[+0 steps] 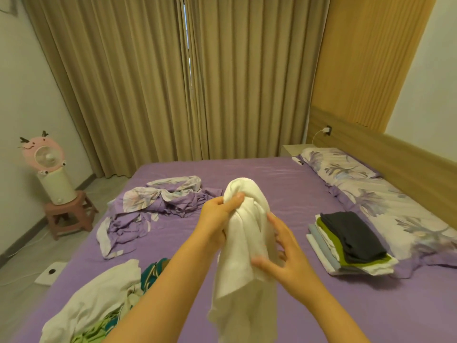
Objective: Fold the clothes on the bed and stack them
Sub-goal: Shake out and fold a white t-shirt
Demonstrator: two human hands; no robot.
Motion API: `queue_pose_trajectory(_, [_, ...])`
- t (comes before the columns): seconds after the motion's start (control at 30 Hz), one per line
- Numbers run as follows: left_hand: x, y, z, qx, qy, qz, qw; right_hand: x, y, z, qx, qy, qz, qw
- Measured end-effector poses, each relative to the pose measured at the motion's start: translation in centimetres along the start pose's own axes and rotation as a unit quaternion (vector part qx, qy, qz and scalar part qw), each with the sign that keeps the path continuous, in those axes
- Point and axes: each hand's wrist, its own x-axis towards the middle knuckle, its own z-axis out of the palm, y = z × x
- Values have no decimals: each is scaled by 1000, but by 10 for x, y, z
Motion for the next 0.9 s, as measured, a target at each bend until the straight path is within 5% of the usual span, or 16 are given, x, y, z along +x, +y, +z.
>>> queue_pose_trajectory(0.17, [-7, 15, -24, 8, 0, 21, 1000, 9, -19, 23, 36, 133, -18, 990])
queue_pose_trajectory(0.27, [-23, 13, -58, 123, -32, 92, 988, 25, -39, 27, 95, 172, 1, 981])
queue_pose_trajectory(0.37, [-49, 4, -88, 269, -125, 169, 940, 38, -58, 36, 149, 189, 39, 970])
queue_pose_trajectory(0.47, [-63, -8, -102, 363, -162, 211, 893, 44, -75, 49, 193, 162, 76, 965])
queue_pose_trajectory(0.6, [-64, -10, -113, 336, -91, 266, 899, 33, -93, 72, 269, 44, 103, 957])
queue_pose_trajectory(0.7, [-67, -2, -124, 328, -48, 274, 903, 18, -97, 87, 211, -19, 82, 974])
queue_pose_trajectory(0.9, [-78, 21, -146, 272, -76, 245, 927, -4, -113, 95, 145, 42, 84, 985])
